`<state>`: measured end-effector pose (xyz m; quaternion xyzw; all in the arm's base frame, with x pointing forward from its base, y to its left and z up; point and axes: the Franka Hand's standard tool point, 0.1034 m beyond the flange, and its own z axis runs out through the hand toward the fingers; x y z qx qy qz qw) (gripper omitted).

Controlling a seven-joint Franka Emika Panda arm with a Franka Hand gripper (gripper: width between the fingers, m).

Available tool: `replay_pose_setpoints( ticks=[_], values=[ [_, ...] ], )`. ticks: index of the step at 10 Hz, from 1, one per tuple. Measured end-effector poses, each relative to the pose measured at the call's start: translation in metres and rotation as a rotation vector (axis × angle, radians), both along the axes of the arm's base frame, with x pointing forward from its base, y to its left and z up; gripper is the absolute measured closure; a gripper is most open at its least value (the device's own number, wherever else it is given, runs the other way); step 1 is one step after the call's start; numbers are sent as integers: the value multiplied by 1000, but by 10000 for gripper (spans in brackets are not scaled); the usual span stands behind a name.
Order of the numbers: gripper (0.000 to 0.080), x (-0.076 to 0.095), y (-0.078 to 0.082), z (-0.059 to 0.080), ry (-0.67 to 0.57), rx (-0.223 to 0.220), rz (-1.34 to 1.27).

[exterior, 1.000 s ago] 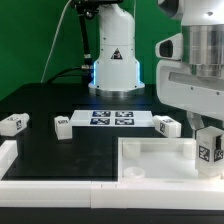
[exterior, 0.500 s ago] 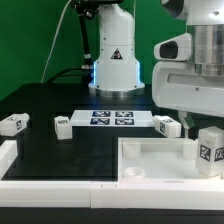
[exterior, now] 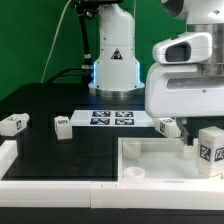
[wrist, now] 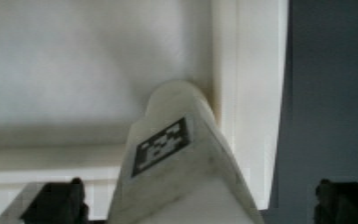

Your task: Assemble one leg

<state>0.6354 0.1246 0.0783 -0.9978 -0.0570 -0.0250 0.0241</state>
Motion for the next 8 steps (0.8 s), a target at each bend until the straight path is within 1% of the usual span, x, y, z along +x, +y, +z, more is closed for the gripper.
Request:
replay_pose_setpoints(
  ticks=[2,3,5,6,8],
  values=[
    [150,0,-1,-1,-4,-5,103],
    [150,0,-1,-1,-4,-3,91],
    [411,0,-1,-1,-4,-3,90],
    [508,0,-3,-1,-2,-2,45],
    [508,0,-4,-1,6,6,-97]
  ],
)
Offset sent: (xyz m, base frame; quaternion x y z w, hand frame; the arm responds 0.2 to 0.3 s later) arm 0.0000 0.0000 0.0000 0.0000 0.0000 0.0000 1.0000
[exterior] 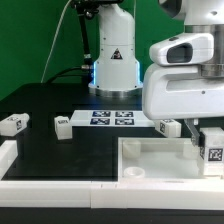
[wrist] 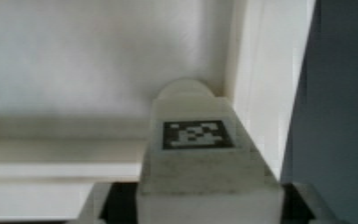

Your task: Assemble one leg

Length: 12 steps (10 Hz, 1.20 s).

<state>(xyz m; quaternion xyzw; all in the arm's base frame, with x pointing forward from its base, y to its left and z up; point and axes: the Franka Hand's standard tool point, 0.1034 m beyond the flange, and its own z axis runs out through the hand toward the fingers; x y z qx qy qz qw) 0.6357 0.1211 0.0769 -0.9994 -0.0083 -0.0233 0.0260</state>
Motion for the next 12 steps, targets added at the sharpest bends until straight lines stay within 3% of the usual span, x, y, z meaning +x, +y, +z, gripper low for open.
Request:
replay_pose_setpoints(
  ticks=[5,8,9,10,11,12],
  values=[
    [507,1,-5,-2,51,58,-878],
    [507,0,-6,-2,76,75,-1186],
    [466,0,-4,-2,78,77,-1196],
    [242,0,-4,-2,72,73,-1110],
    [242,1,-3,-2,65,76,-1080],
    [178,0,-1,-2,58,63,-964]
  ],
)
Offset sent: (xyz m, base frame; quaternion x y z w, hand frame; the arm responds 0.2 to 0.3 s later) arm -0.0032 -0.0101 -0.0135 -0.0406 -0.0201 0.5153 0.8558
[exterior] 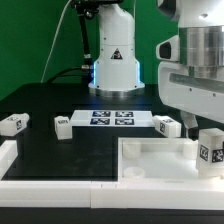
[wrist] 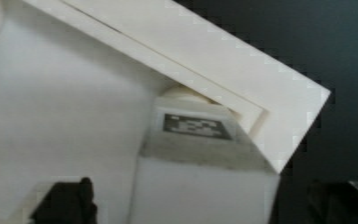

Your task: Assemble one leg

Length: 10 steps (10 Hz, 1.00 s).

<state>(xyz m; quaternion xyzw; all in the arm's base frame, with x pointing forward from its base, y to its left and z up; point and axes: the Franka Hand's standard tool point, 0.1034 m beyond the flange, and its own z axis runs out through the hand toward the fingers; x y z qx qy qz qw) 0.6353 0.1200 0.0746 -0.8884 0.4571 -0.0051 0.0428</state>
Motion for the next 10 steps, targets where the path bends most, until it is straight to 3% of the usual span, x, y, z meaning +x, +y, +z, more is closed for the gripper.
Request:
replay_pose_setpoints(
  ticks=[7,10],
  values=[
    [150,-1,4,-1,-54,-68,934],
    [150,-1,2,-1,-64,-77,1118]
  ],
)
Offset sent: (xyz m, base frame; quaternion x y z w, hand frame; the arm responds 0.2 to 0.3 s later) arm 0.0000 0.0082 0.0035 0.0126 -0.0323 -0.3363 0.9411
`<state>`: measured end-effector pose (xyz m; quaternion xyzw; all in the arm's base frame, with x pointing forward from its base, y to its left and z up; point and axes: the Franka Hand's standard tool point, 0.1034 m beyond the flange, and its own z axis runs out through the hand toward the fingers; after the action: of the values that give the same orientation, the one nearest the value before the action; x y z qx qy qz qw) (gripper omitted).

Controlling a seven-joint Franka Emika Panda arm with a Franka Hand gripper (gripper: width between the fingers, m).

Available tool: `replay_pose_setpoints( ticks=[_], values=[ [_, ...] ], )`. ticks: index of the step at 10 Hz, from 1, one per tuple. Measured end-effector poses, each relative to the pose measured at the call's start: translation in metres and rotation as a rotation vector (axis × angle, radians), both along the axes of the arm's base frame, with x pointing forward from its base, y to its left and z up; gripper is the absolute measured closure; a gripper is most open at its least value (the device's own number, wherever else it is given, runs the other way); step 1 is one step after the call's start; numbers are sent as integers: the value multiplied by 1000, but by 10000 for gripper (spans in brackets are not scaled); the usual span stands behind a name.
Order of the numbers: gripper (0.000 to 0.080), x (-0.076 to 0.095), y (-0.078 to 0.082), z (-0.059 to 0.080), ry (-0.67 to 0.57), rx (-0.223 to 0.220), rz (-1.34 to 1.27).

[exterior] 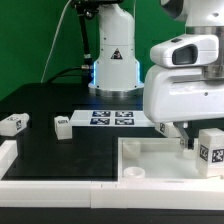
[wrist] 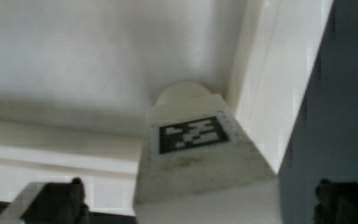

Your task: Assemble one leg

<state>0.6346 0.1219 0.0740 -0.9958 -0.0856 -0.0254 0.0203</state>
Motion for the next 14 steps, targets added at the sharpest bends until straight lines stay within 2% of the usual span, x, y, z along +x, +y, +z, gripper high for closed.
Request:
replay_pose_setpoints(
  ticks=[1,2,3,4,7,9,11,14],
  values=[
    [240,0,0,0,1,1,-11],
    [240,0,0,0,1,2,-21],
    [414,0,0,0,2,3,-42],
    [509,0,-1,0,2,2,-42],
    [509,0,0,0,17,13,-428],
    [509,0,-1,-2,27,20,-797],
    [509,1,-4,-2,44,62,-1100],
    [509,1,-5,-2,63,77,-1383]
  ],
)
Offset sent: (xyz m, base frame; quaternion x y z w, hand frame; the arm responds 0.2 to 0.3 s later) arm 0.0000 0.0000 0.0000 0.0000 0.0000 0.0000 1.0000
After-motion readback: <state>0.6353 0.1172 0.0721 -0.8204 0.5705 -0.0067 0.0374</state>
